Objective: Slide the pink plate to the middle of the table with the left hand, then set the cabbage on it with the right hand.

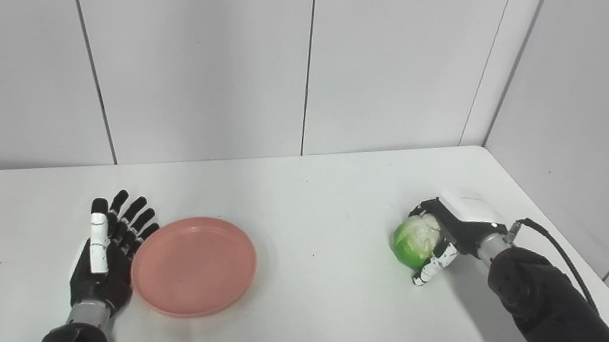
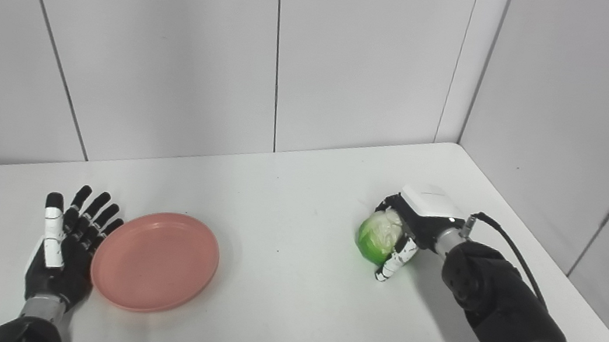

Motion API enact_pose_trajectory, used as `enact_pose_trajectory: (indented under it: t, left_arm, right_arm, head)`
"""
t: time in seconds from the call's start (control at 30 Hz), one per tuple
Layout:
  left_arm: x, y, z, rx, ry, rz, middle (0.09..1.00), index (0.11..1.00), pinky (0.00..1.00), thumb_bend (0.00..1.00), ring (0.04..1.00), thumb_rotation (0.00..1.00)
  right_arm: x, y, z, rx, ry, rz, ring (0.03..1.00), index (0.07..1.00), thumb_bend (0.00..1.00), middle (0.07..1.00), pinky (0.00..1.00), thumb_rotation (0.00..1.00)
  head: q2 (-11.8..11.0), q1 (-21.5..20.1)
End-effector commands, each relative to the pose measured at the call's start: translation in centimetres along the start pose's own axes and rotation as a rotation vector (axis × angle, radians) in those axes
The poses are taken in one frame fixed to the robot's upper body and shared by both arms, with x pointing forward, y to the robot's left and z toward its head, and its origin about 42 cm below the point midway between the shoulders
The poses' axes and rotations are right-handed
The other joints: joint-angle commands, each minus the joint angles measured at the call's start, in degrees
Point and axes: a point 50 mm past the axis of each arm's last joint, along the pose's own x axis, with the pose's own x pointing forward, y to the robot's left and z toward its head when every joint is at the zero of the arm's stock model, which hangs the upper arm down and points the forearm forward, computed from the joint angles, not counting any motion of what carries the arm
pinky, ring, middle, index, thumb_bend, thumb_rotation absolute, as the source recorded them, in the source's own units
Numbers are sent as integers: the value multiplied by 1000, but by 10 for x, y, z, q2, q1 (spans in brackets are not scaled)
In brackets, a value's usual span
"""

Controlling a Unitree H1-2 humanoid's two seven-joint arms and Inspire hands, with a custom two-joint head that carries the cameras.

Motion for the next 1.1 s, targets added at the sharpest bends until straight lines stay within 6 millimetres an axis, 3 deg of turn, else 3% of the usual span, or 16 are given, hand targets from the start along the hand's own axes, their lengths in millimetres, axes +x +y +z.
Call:
enact_pose_trajectory:
  t: [0.0, 0.37, 0.57, 0.83, 1.07]
  left_arm:
    - [-4, 4, -9, 4, 49, 24, 912, 953, 878, 837, 895, 882]
    - [-4, 3, -10, 6, 55, 25, 914, 951, 874, 831, 888, 894]
    - [-5, 2, -11, -4, 59, 30, 906, 950, 875, 824, 884, 894]
    - [-4, -6, -16, -7, 64, 35, 881, 946, 862, 827, 869, 871]
    - [-2, -20, -28, 5, 71, 28, 882, 947, 855, 825, 861, 873]
  right_arm:
    - [-1, 3, 0, 23, 0, 25, 388, 607, 569, 481, 322, 0]
    - [-5, -11, 5, 68, -60, -49, 378, 606, 571, 479, 313, 0]
    - [-12, -42, 36, 71, -158, -149, 396, 523, 530, 444, 311, 0]
    - [-13, -93, 82, 158, -295, -300, 371, 522, 528, 447, 291, 0]
    - [-1, -105, 119, 164, -413, -335, 398, 513, 530, 461, 326, 0]
  head:
    - [0, 0]
    - [1, 5]
    - [2, 11]
    - [3, 44]
    - [-2, 120]
